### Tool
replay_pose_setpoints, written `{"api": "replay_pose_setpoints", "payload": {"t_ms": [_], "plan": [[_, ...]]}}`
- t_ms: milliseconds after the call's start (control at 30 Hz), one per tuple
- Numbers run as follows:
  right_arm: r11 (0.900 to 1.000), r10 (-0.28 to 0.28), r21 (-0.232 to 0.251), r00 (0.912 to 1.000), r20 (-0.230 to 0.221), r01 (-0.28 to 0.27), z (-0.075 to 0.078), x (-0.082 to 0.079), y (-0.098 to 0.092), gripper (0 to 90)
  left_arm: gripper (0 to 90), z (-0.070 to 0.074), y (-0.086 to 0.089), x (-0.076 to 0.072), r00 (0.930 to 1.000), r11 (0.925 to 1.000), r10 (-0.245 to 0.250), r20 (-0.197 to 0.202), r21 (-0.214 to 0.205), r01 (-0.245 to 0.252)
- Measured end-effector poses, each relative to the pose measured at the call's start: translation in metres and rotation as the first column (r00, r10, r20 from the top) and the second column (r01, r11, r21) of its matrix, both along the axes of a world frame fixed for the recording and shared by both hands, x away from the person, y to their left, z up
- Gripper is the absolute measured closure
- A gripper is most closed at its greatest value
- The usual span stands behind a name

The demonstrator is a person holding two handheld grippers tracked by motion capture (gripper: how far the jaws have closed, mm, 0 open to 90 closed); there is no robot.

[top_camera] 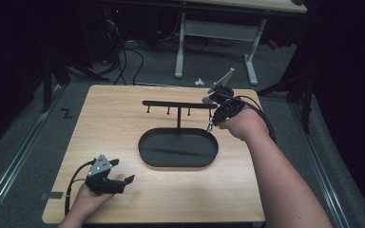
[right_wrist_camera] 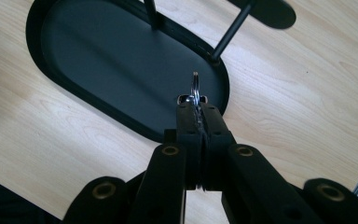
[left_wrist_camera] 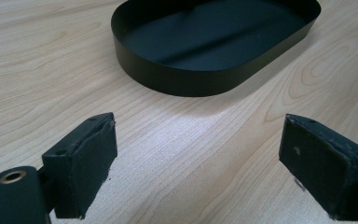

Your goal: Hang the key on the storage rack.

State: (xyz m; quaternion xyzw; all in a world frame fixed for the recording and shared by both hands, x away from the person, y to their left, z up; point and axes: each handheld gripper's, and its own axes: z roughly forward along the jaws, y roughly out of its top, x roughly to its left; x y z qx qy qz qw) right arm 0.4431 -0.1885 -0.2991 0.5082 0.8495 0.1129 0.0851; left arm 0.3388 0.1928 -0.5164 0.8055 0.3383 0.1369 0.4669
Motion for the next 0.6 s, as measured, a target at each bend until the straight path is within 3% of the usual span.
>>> {"api": "replay_pose_setpoints", "payload": {"t_ms": [267, 600], "plan": [[1.0, -0.006, -0.004, 1.0, 0.001, 0.006, -0.001, 0.009, 0.005, 88.5, 11.8, 0.0, 0.0, 0.0, 1.0, 1.0, -0.001, 0.0, 0.0, 0.001], [0.9993, -0.037, 0.01, 0.9993, 0.005, 0.037, -0.006, 0.021, -0.004, 88.3, 12.0, 0.0, -0.001, -0.001, 1.0, 1.0, -0.002, -0.001, 0.001, 0.002]]}}
